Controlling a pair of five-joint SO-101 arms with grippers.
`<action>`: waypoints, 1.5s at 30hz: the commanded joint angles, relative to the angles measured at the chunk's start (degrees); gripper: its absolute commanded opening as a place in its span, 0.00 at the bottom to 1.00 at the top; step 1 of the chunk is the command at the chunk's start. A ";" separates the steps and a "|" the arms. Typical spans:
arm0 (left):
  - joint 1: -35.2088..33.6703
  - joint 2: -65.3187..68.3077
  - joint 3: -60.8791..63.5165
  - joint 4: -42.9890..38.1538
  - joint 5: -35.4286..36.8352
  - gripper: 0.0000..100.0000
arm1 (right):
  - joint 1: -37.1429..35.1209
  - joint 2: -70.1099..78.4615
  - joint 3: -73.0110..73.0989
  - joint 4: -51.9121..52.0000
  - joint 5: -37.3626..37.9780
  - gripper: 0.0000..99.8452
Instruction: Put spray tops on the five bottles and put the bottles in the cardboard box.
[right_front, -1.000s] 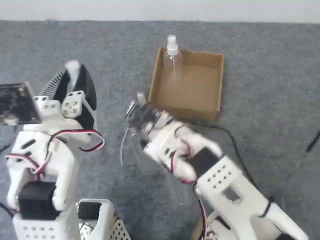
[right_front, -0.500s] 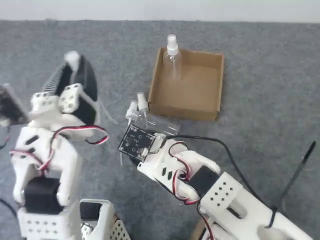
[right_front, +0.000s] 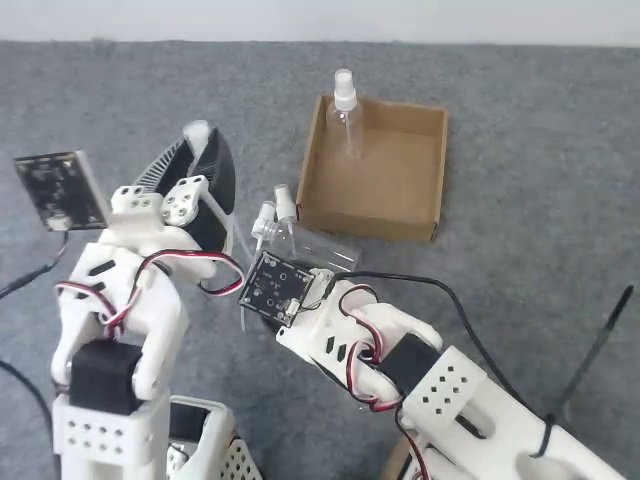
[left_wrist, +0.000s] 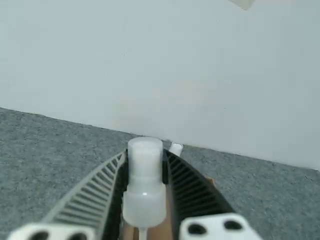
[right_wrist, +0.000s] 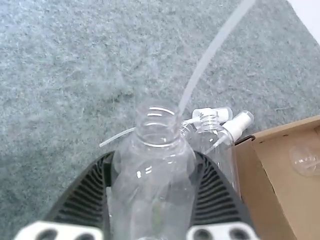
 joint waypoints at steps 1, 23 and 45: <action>0.26 -0.97 -2.33 0.35 0.35 0.01 | 0.13 -1.80 -0.79 -0.84 -0.62 0.01; 0.62 -0.97 -3.30 2.81 -2.64 0.01 | 0.22 -2.33 1.05 -2.42 -0.62 0.01; 0.35 -1.05 5.41 0.09 -2.64 0.01 | 0.13 -2.42 6.33 -7.16 -0.09 0.01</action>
